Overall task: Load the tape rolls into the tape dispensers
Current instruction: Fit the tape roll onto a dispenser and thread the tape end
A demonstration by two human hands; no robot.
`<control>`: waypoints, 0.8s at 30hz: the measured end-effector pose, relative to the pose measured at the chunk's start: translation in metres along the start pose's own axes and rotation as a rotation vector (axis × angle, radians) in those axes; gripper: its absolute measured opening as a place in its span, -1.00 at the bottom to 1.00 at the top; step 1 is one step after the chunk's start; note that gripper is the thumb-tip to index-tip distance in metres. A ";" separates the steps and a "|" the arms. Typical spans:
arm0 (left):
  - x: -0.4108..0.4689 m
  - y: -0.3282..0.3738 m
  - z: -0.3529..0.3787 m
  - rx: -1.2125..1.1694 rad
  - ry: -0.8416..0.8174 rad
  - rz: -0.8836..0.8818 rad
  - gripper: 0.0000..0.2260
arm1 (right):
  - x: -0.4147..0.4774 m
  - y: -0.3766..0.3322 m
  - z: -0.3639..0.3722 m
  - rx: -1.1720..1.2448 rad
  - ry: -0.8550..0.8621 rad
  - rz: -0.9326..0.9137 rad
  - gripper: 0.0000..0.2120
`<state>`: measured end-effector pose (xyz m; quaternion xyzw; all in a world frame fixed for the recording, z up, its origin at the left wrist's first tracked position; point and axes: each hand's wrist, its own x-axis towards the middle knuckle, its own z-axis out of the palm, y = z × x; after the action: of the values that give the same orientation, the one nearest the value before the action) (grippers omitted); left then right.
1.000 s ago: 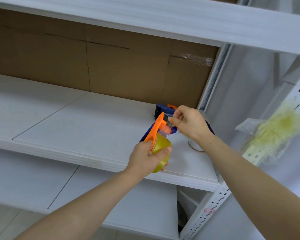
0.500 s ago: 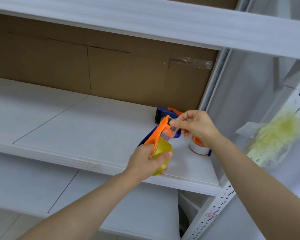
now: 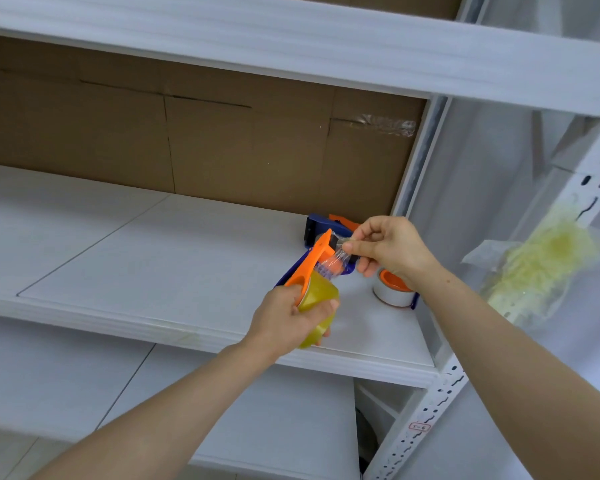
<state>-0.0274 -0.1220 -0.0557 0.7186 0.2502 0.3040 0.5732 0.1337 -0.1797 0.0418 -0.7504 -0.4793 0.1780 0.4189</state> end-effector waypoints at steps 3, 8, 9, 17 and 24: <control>0.001 0.004 0.000 -0.036 0.008 0.005 -0.92 | -0.002 -0.002 0.000 0.020 0.017 -0.052 -0.87; 0.004 0.008 -0.006 -0.103 0.012 0.011 -0.98 | 0.000 -0.001 0.004 -0.002 0.046 -0.150 -0.89; 0.003 0.007 -0.005 -0.100 0.006 0.017 -0.98 | 0.001 -0.001 0.005 -0.009 0.048 -0.157 -0.90; 0.000 0.011 -0.006 -0.122 -0.100 0.029 -0.89 | 0.006 0.002 0.018 -0.097 0.153 -0.166 -0.85; 0.000 0.006 -0.008 -0.128 -0.127 0.047 -0.83 | 0.006 0.001 0.025 -0.276 0.176 -0.248 -0.92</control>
<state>-0.0333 -0.1174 -0.0483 0.7039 0.1763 0.2867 0.6255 0.1209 -0.1634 0.0271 -0.7486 -0.5494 -0.0084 0.3710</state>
